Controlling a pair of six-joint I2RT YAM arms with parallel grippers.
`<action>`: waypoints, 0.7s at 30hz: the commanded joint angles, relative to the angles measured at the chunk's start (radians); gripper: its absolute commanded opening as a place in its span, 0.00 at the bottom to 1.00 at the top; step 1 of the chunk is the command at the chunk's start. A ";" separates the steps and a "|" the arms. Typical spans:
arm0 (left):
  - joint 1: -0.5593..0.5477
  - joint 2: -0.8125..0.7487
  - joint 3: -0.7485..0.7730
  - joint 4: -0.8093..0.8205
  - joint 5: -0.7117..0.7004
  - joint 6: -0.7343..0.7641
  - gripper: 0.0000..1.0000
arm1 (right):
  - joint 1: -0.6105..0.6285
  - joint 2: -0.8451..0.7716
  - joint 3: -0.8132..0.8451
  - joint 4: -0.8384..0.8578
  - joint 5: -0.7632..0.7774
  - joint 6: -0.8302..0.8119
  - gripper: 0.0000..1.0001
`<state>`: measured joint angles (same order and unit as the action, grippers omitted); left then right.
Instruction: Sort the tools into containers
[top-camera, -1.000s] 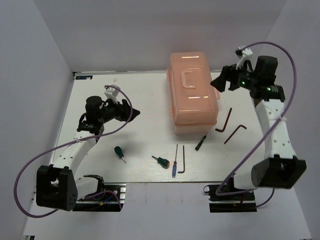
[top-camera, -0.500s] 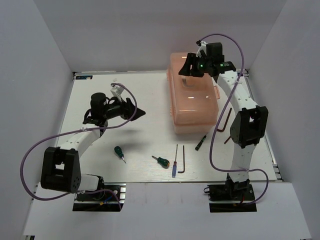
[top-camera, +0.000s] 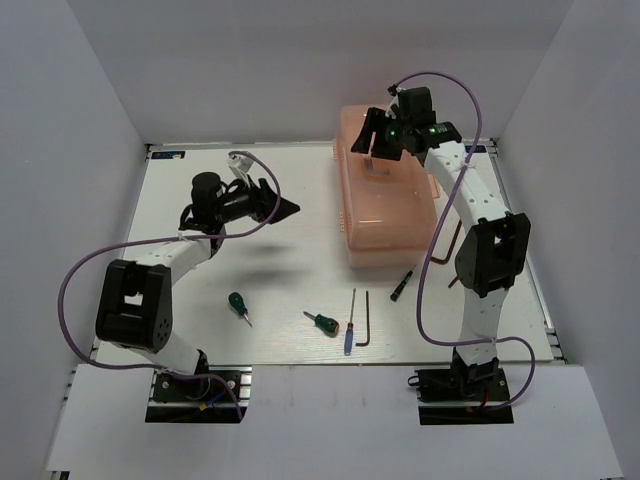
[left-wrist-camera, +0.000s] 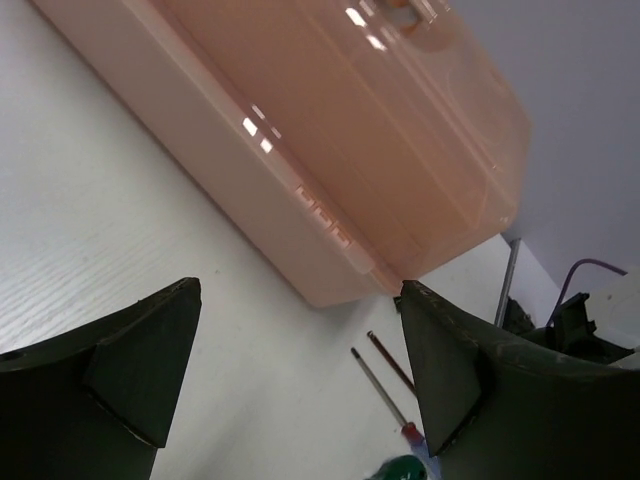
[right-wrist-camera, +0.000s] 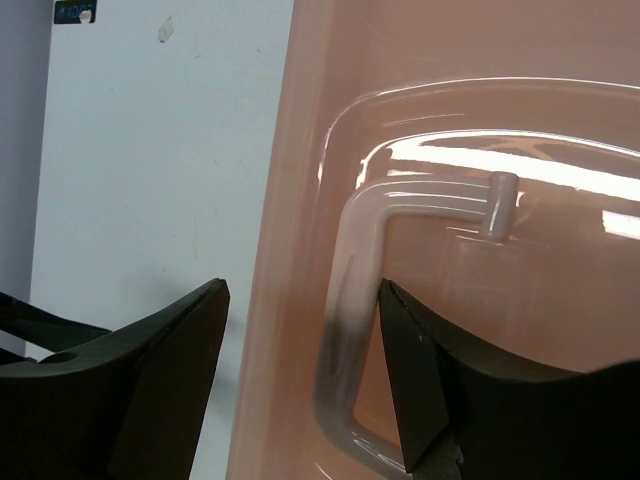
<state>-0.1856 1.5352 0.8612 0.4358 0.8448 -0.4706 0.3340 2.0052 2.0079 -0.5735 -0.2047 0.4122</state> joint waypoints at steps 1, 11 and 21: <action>-0.020 0.026 0.068 0.144 0.030 -0.092 0.91 | 0.000 0.003 -0.038 -0.042 -0.032 0.056 0.68; -0.080 0.190 0.274 0.199 0.020 -0.177 0.88 | -0.015 -0.031 -0.044 -0.002 -0.169 0.105 0.47; -0.153 0.305 0.461 0.176 0.008 -0.197 0.82 | -0.038 -0.069 -0.024 0.011 -0.228 0.125 0.46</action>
<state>-0.3168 1.8359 1.2602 0.6037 0.8497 -0.6544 0.2882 2.0033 1.9797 -0.5514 -0.3355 0.4999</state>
